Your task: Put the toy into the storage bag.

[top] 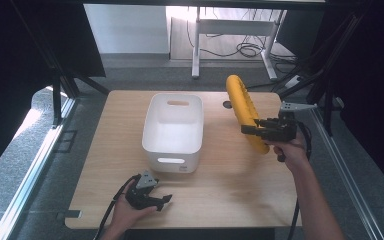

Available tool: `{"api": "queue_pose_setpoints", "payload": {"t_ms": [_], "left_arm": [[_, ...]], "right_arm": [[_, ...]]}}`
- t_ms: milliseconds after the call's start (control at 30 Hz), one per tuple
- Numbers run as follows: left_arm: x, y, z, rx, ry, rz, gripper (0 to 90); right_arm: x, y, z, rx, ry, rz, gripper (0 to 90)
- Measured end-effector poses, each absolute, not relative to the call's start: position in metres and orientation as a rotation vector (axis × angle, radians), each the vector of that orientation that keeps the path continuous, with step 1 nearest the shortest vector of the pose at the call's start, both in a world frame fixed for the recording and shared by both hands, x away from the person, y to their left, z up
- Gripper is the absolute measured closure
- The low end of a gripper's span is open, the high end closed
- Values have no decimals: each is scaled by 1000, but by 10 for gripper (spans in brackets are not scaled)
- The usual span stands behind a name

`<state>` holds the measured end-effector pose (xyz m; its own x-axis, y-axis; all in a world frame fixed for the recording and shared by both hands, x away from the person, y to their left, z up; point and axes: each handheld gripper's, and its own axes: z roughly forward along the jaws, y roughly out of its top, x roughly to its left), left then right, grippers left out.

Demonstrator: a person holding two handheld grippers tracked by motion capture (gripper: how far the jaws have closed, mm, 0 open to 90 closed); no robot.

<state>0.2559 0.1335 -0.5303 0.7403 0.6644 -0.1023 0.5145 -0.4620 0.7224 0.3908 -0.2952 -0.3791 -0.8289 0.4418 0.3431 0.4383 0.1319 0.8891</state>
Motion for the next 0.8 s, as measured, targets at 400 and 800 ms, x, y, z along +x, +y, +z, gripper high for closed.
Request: {"api": "queue_pose_setpoints", "payload": {"t_ms": [400,800], "left_arm": [[256,133,-530,2166,885,247,241],[256,133,-530,2170,882,250,242]], "right_arm": [[379,-280,-377,854,2346,1894,517],[372,-268,-370,803,2339,1943,517]]}}
